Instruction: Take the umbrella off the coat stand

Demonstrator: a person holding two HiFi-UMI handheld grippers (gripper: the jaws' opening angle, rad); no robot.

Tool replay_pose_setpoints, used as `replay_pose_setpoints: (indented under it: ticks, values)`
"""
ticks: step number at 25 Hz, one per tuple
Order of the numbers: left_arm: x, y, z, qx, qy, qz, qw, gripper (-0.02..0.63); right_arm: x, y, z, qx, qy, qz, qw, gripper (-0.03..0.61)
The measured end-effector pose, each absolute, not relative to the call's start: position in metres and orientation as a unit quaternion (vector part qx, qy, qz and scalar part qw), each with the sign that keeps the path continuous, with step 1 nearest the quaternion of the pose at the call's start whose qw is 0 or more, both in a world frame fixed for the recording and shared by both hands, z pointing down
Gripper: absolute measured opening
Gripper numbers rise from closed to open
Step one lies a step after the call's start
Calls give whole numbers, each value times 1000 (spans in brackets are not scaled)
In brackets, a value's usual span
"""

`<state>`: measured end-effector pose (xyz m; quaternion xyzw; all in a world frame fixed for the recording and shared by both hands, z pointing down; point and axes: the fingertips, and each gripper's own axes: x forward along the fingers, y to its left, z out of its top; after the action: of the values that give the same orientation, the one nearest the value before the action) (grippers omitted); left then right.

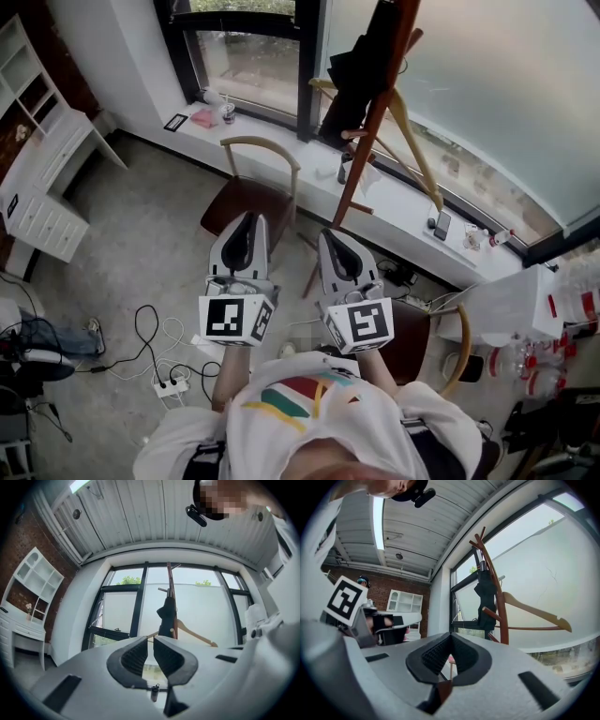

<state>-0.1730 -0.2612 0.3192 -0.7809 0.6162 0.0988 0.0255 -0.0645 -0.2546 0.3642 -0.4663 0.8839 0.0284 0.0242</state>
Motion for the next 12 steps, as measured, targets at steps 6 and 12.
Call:
replay_pose_setpoints:
  ticks: [6, 12]
  values:
    - [-158, -296, 260, -799, 583, 136, 64, 41, -50, -256, 361, -474, 880, 26, 26, 0]
    - [-123, -332, 212, -828, 532, 146, 100, 151, -27, -259, 361, -492, 869, 20, 38, 0]
